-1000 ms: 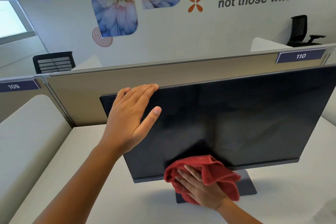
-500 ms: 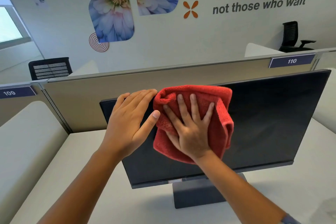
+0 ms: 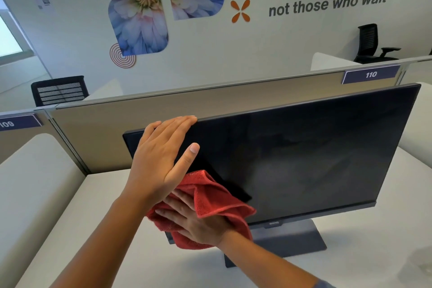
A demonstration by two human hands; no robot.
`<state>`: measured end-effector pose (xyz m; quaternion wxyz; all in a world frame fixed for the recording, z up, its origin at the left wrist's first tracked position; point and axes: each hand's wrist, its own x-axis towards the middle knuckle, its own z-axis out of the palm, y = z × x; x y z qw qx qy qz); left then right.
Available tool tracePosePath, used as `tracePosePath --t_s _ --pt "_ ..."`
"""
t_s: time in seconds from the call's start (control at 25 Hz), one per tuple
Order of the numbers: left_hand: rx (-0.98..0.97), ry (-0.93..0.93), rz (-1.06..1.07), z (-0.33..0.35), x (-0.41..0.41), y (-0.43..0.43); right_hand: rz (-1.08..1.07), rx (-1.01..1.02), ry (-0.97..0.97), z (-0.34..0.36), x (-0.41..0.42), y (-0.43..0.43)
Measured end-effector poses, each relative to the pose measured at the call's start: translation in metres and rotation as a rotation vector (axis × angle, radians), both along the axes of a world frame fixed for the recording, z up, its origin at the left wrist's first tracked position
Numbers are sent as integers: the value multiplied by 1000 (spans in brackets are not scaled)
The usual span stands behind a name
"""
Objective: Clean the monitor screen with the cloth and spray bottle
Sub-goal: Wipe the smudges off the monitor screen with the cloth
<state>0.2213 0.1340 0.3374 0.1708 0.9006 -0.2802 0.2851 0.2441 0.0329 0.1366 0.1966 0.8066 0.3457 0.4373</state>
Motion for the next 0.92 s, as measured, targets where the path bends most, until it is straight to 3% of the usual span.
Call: tracePosePath --t_s 0.2,0.4,0.64,0.72,0.92 --pt "23 -9 -14 1 3 -1 -197 632 -5 13 -7 -62" --pt "35 8 9 1 4 -1 -465 899 -65 21 -10 -197" --pt "39 7 26 2 4 -7 -725 1605 25 15 -14 -280" --pt "39 5 28 0 4 -7 -773 1693 63 9 -17 -271" --pt "14 -5 15 -4 3 -7 -705 1557 178 -34 -31 -211"
